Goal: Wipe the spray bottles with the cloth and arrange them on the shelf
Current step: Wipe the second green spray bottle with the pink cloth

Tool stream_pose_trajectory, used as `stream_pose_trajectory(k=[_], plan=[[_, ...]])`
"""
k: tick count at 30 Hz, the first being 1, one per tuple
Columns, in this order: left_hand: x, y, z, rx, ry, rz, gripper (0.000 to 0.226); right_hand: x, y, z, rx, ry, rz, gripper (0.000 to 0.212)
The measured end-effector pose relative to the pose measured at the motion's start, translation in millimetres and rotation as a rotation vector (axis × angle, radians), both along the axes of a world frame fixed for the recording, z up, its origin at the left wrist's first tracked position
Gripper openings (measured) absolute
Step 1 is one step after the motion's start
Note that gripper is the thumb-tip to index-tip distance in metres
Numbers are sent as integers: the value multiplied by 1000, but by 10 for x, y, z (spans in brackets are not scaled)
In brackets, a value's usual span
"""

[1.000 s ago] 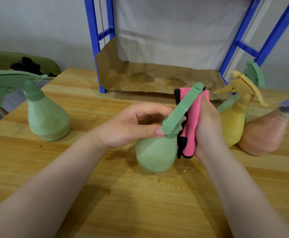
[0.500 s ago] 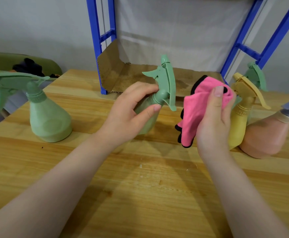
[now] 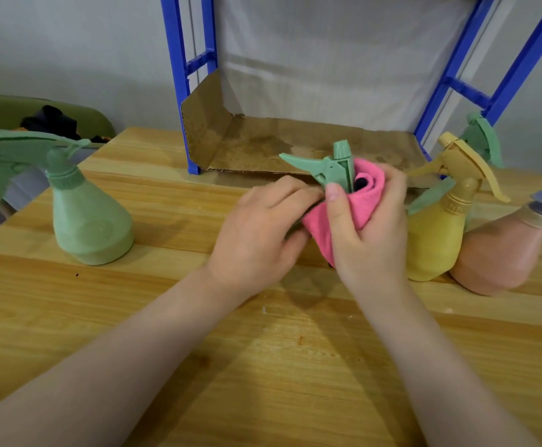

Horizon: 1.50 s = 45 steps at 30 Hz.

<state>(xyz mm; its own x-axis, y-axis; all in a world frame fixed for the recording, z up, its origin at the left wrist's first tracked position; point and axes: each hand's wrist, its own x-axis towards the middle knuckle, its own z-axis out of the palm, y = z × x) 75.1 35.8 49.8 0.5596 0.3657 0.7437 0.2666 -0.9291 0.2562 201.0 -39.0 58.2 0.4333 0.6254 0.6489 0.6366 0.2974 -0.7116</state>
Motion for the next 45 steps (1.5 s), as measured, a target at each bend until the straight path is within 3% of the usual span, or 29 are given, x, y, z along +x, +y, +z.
stream_pose_trajectory(k=[4, 9, 12, 17, 22, 30, 35, 41, 45], plan=[[30, -69, -7, 58, -6, 37, 35, 29, -25, 6, -50, -157, -163, 20], [24, -98, 1, 108, -17, 43, 30, 58, -54, 45, -42, -286, -282, 39], [33, -115, -10, 96, 2, 59, 30, 79, -51, 81, -74, -213, -260, 39], [38, -74, 17, -151, -32, -43, 32, 67, -35, 98, -174, -85, -129, 37], [-13, 54, 39, -237, -107, -23, 38, 56, -68, 123, -309, 141, 259, 50], [-8, -1, 62, -144, -118, -40, 31, -1, -55, 109, -99, -20, -9, 22], [-9, -13, 33, -52, -28, -37, 31, 11, -80, 102, -60, -193, -192, 35], [-86, 74, 134, 84, -71, 15, 30, -66, -77, 121, 62, 103, 135, 11], [-90, 76, 136, 59, -123, -13, 30, -116, -77, 163, 108, 370, 350, 15]])
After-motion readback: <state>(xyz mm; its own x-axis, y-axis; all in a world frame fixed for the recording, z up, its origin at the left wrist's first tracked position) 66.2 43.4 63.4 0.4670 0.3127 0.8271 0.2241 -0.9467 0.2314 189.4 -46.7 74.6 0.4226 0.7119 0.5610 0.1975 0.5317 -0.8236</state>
